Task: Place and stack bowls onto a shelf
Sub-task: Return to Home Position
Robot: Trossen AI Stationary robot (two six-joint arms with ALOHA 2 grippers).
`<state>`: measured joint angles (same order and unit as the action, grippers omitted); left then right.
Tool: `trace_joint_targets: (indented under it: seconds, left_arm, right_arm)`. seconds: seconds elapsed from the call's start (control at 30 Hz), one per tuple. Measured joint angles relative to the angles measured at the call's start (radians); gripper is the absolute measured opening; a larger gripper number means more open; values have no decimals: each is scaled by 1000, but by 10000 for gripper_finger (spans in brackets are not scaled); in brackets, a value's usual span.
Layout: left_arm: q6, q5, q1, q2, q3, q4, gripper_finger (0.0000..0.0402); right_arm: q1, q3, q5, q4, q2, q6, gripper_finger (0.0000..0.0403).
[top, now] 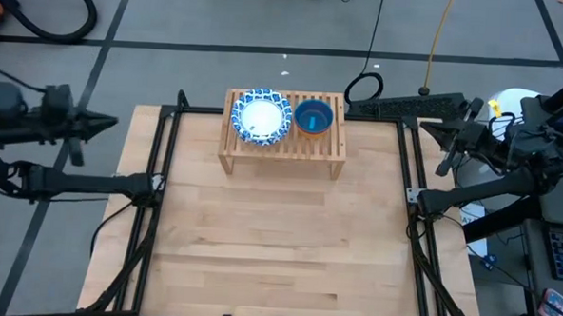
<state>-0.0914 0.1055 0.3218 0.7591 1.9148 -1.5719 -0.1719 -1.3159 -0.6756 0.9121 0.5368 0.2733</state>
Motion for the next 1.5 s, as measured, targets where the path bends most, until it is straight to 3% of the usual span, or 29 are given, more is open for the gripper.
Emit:
trace_joint_targets:
  seconds: [0.4,0.83,1.1,1.17,1.33,1.5]
  left_arm:
    - [3,-14,36,-193,-97,0,8]
    - [7,-30,134,-335,-221,22,8]
    - [26,-63,208,-379,-231,1,8]
    - [71,-117,223,-382,-232,2,8]
    - [181,-391,259,-382,-263,10,8]
    - [232,-477,324,-413,-358,28,8]
  right_arm:
    - [0,0,19,40,-119,-179,1]
    - [0,0,641,49,-233,-210,0]
    - [0,1,836,85,-237,-230,0]
    - [0,1,836,113,-237,-228,0]
    - [1,16,829,117,-238,-174,0]
    - [1,102,833,98,-275,-132,0]
